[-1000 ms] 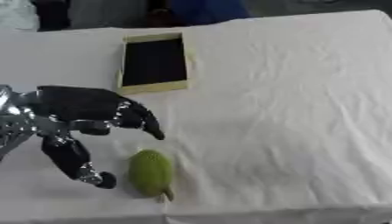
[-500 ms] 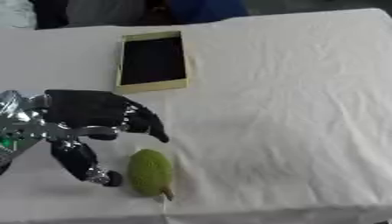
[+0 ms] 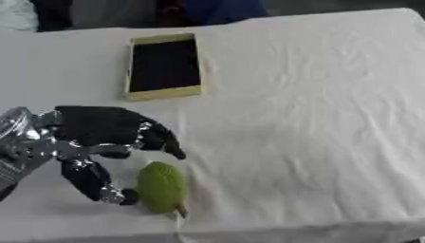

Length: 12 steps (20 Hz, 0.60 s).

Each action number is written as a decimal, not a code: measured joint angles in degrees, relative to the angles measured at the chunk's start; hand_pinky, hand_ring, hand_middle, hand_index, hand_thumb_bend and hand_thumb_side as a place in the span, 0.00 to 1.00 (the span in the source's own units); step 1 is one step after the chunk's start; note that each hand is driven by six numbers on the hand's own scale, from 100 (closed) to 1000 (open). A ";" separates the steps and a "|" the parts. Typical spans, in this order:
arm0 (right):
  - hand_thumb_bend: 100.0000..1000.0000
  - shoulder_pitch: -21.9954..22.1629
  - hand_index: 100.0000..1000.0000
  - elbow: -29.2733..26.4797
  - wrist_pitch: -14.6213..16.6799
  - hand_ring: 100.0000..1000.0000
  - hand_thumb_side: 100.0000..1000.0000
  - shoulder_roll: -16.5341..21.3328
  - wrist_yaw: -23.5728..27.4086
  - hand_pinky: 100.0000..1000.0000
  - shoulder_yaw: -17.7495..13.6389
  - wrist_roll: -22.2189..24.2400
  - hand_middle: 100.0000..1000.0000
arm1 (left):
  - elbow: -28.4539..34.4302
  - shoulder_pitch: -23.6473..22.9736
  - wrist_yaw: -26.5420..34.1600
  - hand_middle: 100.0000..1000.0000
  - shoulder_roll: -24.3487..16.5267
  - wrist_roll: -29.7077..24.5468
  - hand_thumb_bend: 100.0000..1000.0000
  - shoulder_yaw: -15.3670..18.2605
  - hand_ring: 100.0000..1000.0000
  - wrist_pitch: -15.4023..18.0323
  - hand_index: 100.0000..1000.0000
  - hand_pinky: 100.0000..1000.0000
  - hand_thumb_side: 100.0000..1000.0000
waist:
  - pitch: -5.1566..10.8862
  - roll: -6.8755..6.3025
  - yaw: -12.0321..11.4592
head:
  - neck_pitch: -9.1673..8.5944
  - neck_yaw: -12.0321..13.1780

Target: Pick up objects on the table and place them in the box.

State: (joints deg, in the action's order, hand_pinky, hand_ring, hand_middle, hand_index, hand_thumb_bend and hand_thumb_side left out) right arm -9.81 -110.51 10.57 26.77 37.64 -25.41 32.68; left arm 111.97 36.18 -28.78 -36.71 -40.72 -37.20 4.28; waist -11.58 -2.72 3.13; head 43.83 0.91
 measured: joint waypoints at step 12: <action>0.00 0.00 0.90 -0.01 -0.27 0.52 0.57 -0.28 0.01 0.70 0.00 -0.12 0.56 | -2.73 0.23 -1.63 0.85 0.86 -3.21 0.34 -0.43 0.89 3.75 0.94 0.74 0.00 | 0.00 -0.13 0.26 | 0.00 -0.06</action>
State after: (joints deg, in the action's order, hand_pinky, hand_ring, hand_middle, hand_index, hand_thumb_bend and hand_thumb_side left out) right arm -9.82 -110.52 10.29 26.49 37.65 -25.41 32.56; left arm 109.24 36.41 -30.41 -35.85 -43.93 -37.63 8.04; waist -11.58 -2.85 3.39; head 43.83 0.85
